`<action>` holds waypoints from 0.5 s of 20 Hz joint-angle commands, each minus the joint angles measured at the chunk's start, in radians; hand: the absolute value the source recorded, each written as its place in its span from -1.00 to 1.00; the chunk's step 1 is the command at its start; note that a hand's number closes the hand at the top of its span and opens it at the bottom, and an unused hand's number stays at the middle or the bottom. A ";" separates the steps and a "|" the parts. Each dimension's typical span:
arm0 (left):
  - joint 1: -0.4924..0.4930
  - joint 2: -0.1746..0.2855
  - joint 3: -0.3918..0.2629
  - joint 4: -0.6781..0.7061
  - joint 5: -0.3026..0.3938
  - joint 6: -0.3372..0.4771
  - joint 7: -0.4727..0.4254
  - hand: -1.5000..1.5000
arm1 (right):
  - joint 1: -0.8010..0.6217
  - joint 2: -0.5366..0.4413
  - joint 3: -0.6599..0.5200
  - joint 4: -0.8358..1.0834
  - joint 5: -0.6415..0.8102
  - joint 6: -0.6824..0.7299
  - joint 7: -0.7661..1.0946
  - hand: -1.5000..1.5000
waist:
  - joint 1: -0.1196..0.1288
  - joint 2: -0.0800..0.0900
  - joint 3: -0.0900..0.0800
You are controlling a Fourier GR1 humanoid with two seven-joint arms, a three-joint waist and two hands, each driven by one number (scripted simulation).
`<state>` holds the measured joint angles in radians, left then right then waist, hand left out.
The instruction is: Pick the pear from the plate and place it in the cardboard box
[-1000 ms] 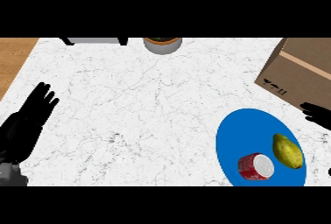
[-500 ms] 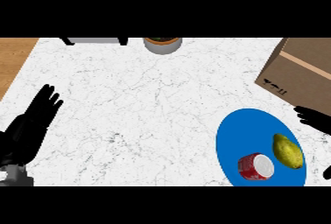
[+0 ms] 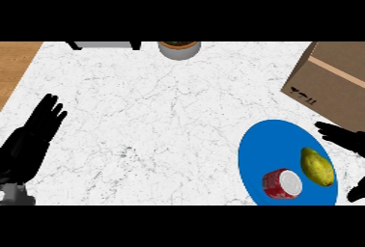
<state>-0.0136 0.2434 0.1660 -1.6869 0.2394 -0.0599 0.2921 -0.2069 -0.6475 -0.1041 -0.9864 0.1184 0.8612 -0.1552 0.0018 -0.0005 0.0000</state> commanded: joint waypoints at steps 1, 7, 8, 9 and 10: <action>0.004 -0.019 0.013 0.054 -0.015 -0.030 -0.055 0.00 | 0.019 0.030 -0.017 -0.042 0.009 0.031 0.032 -1.00 | -0.002 0.000 0.000; -0.034 -0.001 0.042 0.007 0.015 -0.036 0.046 0.00 | 0.028 0.068 0.001 -0.009 0.102 -0.004 -0.048 -1.00 | -0.001 0.000 0.000; -0.009 -0.019 0.032 0.035 -0.002 -0.055 -0.020 0.00 | 0.012 0.034 -0.004 0.062 0.135 0.014 -0.103 -1.00 | 0.001 0.001 0.000; -0.053 -0.050 -0.014 0.032 -0.061 0.015 -0.001 0.00 | -0.066 0.119 0.018 0.070 0.124 -0.048 -0.002 -1.00 | 0.002 0.001 0.000; 0.024 -0.011 0.049 0.002 0.014 -0.070 -0.006 0.00 | 0.021 0.069 0.000 0.048 0.144 -0.023 -0.092 -1.00 | 0.001 0.000 0.000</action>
<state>-0.0235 0.2255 0.1897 -1.6683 0.2298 -0.0923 0.2866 -0.2100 -0.5841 -0.1006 -0.9552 0.2206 0.8408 -0.1875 0.0027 0.0001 0.0001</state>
